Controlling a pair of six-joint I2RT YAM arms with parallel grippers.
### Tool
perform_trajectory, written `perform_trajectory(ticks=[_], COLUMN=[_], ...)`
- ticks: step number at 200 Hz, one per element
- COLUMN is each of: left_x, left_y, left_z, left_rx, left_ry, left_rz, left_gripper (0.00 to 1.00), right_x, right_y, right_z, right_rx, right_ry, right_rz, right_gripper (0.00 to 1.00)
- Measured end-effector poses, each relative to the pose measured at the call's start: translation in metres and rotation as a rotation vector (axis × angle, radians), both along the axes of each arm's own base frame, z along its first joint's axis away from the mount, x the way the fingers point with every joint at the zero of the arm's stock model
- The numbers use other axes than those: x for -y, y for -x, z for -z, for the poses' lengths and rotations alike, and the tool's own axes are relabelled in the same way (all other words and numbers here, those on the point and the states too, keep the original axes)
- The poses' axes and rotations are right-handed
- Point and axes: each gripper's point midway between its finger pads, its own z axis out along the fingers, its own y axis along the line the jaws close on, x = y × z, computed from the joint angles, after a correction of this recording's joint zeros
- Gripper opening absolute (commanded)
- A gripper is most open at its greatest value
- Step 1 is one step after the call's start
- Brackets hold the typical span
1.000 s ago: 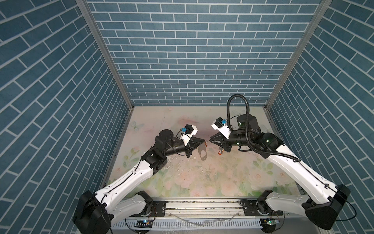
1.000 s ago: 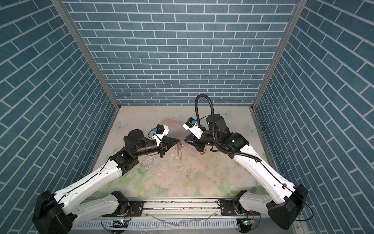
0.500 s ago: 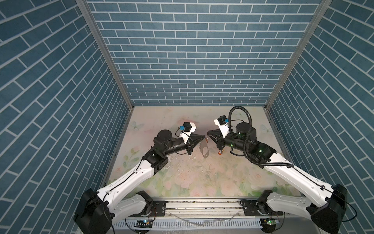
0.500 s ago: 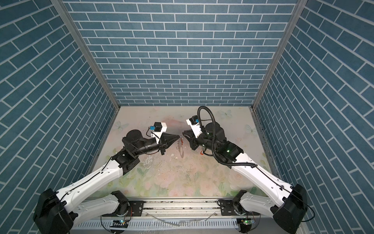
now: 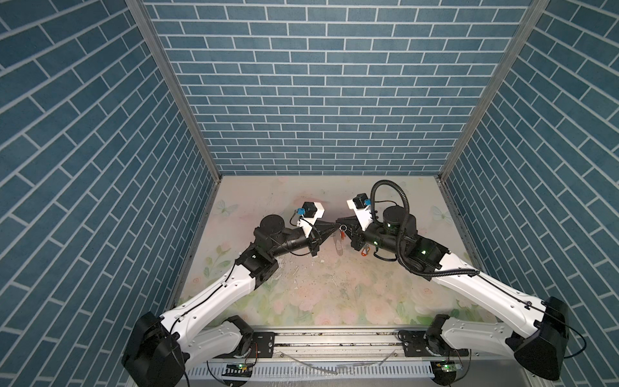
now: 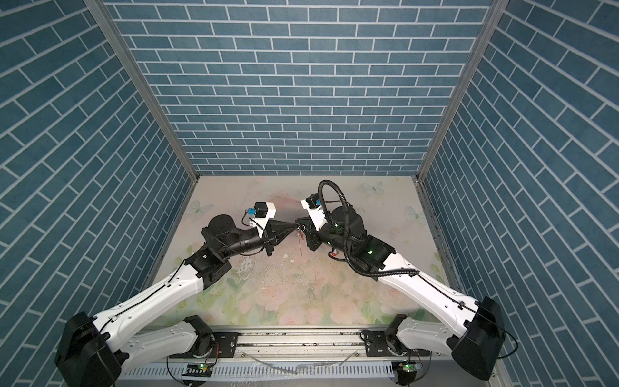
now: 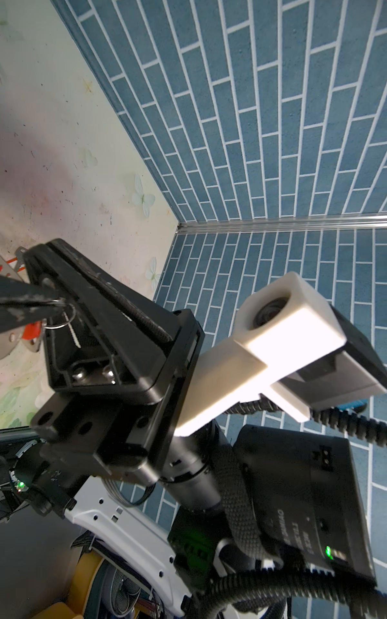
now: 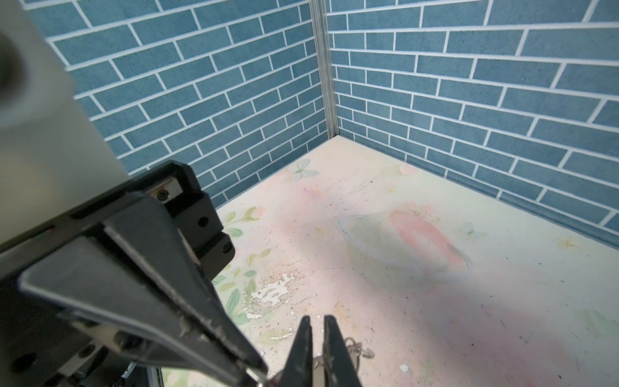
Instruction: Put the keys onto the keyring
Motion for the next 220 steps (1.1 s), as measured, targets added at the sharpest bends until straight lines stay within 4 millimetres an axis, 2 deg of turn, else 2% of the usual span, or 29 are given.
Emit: perform_trajectory(ticks=[100,144,220], left_x=[-0.003,-0.009,-0.010], left_y=[0.003,0.003,0.002], left_z=[0.003,-0.005,-0.009], left_rx=[-0.001,0.026,0.037], left_ry=[-0.001,0.021,0.029], left_rz=[-0.009,-0.037,-0.047], left_gripper=[0.00,0.00,0.00], right_x=[-0.010,-0.007,-0.014], right_y=[0.000,0.001,0.009], right_z=[0.005,0.023,0.032], right_rx=[0.028,0.008,-0.002], right_ry=[0.016,0.055,0.084], right_rz=[0.045,0.054,0.024], right_gripper=[0.07,0.06,0.05])
